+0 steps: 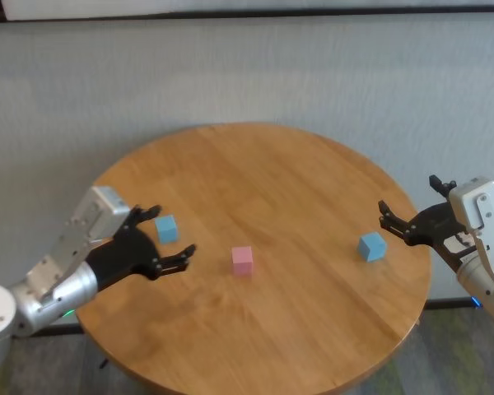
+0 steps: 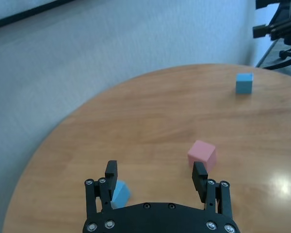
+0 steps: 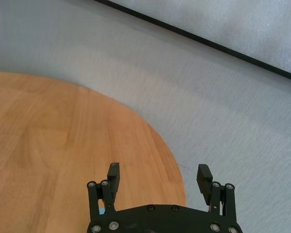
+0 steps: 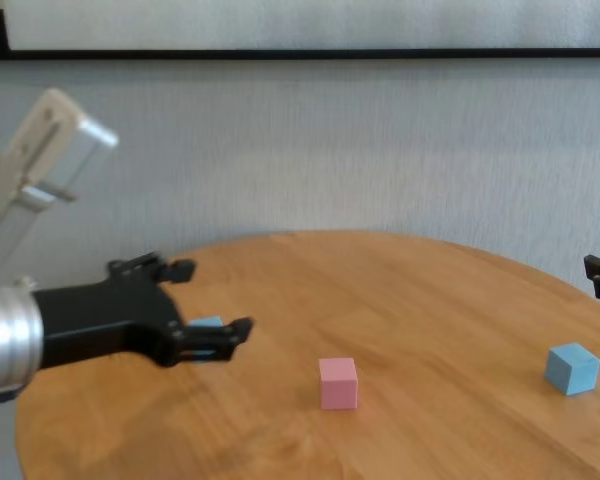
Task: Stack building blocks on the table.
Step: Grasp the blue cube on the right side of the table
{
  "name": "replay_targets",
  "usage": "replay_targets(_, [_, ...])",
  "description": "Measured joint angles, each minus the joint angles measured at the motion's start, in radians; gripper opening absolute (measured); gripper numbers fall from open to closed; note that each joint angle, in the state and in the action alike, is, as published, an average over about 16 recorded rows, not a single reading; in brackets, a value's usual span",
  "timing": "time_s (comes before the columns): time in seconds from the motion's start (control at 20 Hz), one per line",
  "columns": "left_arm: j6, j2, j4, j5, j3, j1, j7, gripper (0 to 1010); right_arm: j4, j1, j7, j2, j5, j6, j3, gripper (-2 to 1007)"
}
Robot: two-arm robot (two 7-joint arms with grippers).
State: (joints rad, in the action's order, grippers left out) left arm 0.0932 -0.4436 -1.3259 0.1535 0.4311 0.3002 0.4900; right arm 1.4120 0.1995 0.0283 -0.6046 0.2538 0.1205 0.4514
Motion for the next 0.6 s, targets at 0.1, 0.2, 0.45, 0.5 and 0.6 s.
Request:
replay_targets(0.1, [-0.007, -0.017, -0.022, 0.000, -0.014, -0.024, -0.009, 1002, 0.000, 0.000, 0.000, 0.000, 0.000, 0.000, 0.000, 1005])
replay_targets(0.2, [-0.013, -0.029, -0.037, 0.000, -0.025, -0.043, -0.016, 1001, 0.003, -0.002, 0.002, 0.000, 0.001, -0.001, -0.001, 1005])
replay_targets(0.45, [-0.022, -0.049, -0.058, -0.002, -0.044, -0.073, -0.026, 1002, 0.040, -0.027, 0.008, -0.006, 0.012, -0.013, -0.017, 1005])
replay_targets(0.5, [-0.023, -0.052, -0.061, -0.003, -0.046, -0.077, -0.027, 1002, 0.051, -0.036, 0.009, -0.007, 0.017, -0.017, -0.022, 1005])
replay_targets(0.6, [-0.025, -0.055, -0.064, -0.004, -0.048, -0.081, -0.029, 1002, 0.076, -0.054, 0.011, -0.009, 0.028, -0.028, -0.033, 1005])
